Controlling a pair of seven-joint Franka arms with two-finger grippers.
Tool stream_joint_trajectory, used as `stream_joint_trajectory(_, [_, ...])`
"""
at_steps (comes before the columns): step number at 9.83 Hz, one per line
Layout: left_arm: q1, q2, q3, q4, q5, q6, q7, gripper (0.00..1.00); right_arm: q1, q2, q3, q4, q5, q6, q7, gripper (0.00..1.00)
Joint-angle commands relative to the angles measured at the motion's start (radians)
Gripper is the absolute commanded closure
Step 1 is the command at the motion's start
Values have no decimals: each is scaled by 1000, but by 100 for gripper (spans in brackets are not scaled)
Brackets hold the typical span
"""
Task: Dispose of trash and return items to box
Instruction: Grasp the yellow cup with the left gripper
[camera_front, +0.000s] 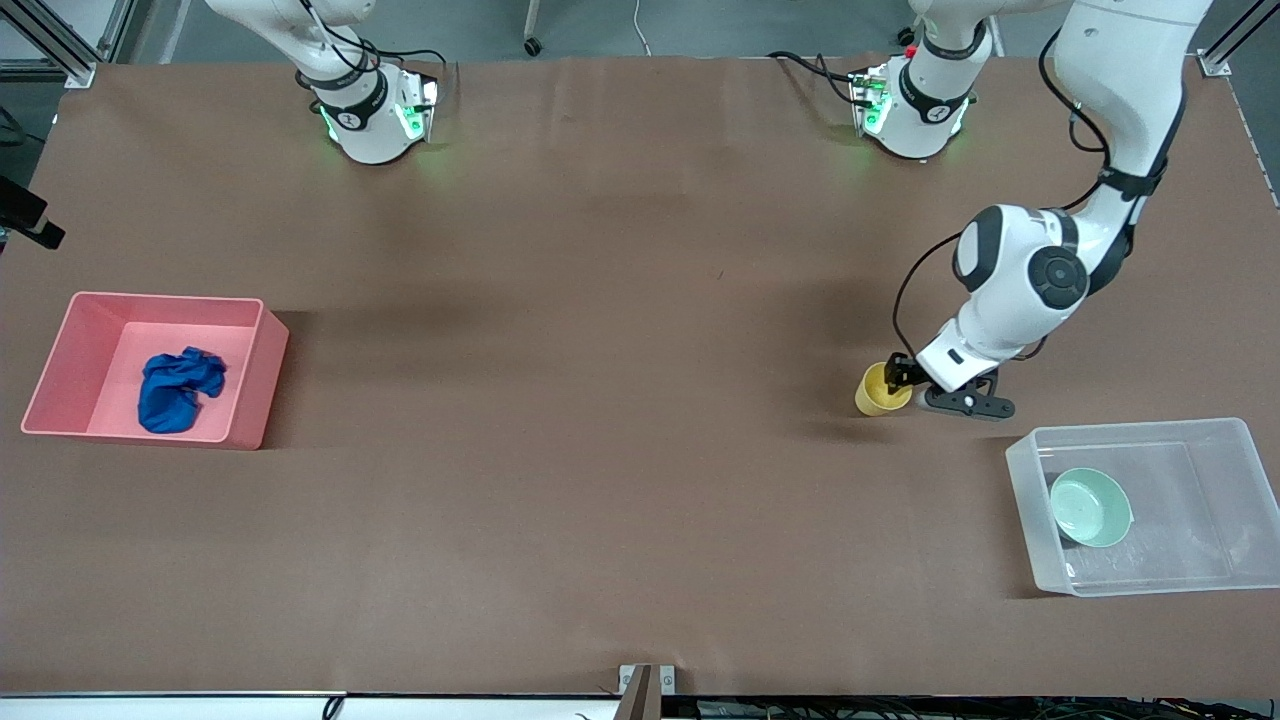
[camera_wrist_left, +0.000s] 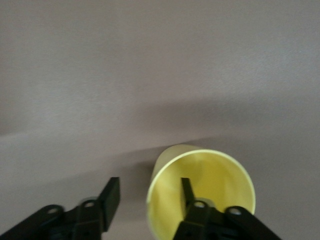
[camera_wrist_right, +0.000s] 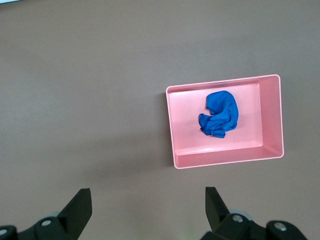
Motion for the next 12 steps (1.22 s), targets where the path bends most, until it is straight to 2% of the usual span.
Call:
stream_joint_trajectory(1, [-11, 47, 3, 0, 9, 37, -26, 91, 6, -10, 6, -13, -5, 4, 6, 0])
stream_joint_trajectory(2, [-11, 47, 3, 0, 9, 37, -24, 99, 7, -10, 8, -12, -7, 4, 5, 0])
stream_joint_trajectory(5, [-6, 22, 2, 0, 10, 34, -20, 99, 14, -10, 8, -12, -13, -1, 3, 0])
stream_joint_trajectory(7, [-3, -27, 2, 35, 9, -4, -20, 100, 14, -10, 8, -12, -13, -5, 5, 0])
stream_joint_trajectory(8, [0, -39, 3, 88, 9, -72, -20, 100, 14, -10, 8, -12, -13, -5, 5, 0])
stream_joint_trajectory(9, [17, -38, 3, 184, 10, -183, -12, 100, 14, -10, 8, -10, -13, -5, 5, 0])
stream_joint_trajectory(11, [80, 16, 5, 449, 10, -439, 49, 100, 14, -10, 8, -12, -13, -5, 5, 0])
stream_joint_trajectory(12, [112, 62, 5, 567, 10, -513, 112, 100, 14, -10, 8, -10, -13, -5, 5, 0])
